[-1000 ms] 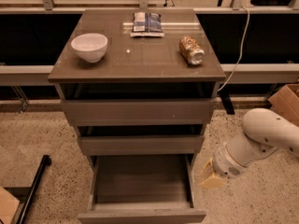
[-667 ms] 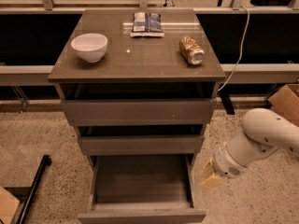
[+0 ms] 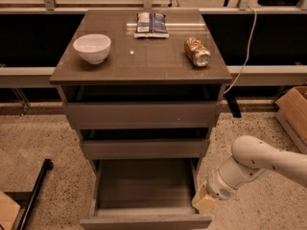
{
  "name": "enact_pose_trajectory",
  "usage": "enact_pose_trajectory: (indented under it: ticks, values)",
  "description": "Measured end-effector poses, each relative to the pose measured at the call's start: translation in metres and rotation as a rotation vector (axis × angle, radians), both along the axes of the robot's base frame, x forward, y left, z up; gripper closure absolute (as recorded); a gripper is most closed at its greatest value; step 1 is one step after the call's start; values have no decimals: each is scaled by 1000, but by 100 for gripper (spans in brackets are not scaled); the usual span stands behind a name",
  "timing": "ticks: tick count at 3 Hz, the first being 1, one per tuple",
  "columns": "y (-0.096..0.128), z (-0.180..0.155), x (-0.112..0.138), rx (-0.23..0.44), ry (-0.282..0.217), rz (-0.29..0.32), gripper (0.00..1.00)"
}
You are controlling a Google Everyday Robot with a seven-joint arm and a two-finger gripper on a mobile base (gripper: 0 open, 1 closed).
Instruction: Close bottom drawer
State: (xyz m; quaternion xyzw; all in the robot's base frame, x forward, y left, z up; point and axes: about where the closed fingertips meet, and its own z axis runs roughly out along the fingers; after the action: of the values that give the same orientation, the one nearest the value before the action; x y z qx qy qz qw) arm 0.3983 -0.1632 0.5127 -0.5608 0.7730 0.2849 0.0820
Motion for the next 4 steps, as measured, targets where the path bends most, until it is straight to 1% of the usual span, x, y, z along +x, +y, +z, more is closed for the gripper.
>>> enact_pose_trajectory:
  ticks: [1,2,3,4]
  values:
    - [-1,-39,-4,-16,8,-25,100]
    - [-8,-70,-4,6,-5,-41,100]
    - [-19,-104,-6,33,12,-58,100]
    - [-18,-109,-8,38,20,-58,100]
